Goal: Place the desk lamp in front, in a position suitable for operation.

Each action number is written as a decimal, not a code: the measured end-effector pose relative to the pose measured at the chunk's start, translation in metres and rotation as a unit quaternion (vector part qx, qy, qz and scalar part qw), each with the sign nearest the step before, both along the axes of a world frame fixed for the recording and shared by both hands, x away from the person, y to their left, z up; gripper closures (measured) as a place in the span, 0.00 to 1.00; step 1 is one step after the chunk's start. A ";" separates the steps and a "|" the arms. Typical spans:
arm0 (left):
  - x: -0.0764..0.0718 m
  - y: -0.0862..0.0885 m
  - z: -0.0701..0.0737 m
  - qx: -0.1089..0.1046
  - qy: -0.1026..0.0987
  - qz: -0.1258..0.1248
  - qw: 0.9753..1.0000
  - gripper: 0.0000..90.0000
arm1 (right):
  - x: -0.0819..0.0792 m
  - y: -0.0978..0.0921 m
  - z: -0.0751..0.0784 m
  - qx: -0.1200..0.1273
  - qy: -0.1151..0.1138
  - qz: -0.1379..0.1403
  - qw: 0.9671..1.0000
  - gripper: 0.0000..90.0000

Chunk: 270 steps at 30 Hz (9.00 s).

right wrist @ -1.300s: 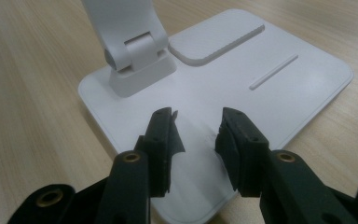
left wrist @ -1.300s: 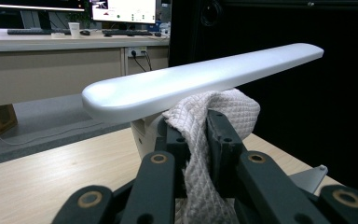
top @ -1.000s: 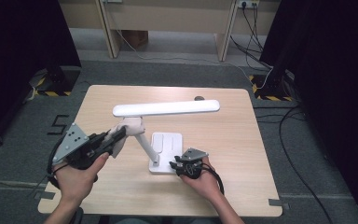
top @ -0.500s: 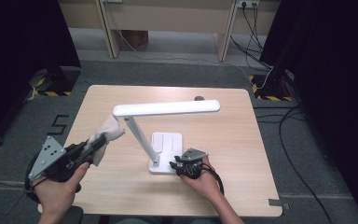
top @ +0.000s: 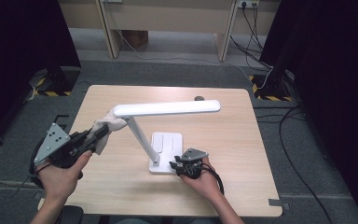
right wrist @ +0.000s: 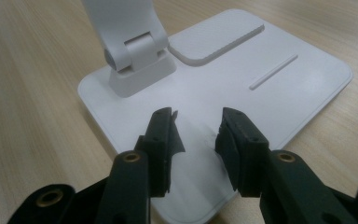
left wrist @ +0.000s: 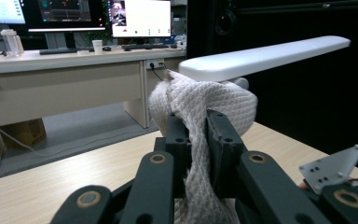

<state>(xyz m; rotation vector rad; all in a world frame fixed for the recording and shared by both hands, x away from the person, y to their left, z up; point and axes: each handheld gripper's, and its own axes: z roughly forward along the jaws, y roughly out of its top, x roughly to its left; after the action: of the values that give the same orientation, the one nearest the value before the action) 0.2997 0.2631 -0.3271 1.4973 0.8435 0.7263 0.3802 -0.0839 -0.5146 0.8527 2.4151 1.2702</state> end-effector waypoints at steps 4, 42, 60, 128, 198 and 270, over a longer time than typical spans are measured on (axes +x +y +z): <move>0.006 0.000 0.003 -0.001 0.001 -0.008 1.000 0.89 | 0.000 0.000 0.000 -0.001 0.000 0.000 1.000 0.72; 0.012 -0.029 0.005 0.073 -0.003 -0.019 0.997 0.88 | 0.000 0.000 0.000 -0.001 -0.001 0.001 1.000 0.72; 0.013 -0.032 -0.007 0.097 0.009 -0.030 0.995 0.88 | 0.000 0.000 0.000 -0.001 -0.001 0.002 1.000 0.72; 0.030 -0.069 -0.116 0.151 0.112 -0.059 0.980 0.87 | 0.000 -0.001 0.000 -0.004 0.001 0.000 1.000 0.72; 0.007 -0.086 -0.125 0.175 0.138 -0.129 0.966 0.88 | -0.033 0.024 0.070 0.021 -0.059 0.117 0.991 0.51; 0.008 -0.100 -0.104 0.219 0.074 -0.139 0.963 0.96 | -0.033 0.009 0.092 -0.033 -0.082 0.138 0.987 0.59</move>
<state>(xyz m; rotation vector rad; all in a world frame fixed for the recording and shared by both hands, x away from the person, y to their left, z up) 0.3081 0.1627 -0.4309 2.0402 0.5845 0.6188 0.3472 -0.0753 -0.4230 0.3886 2.4867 1.2882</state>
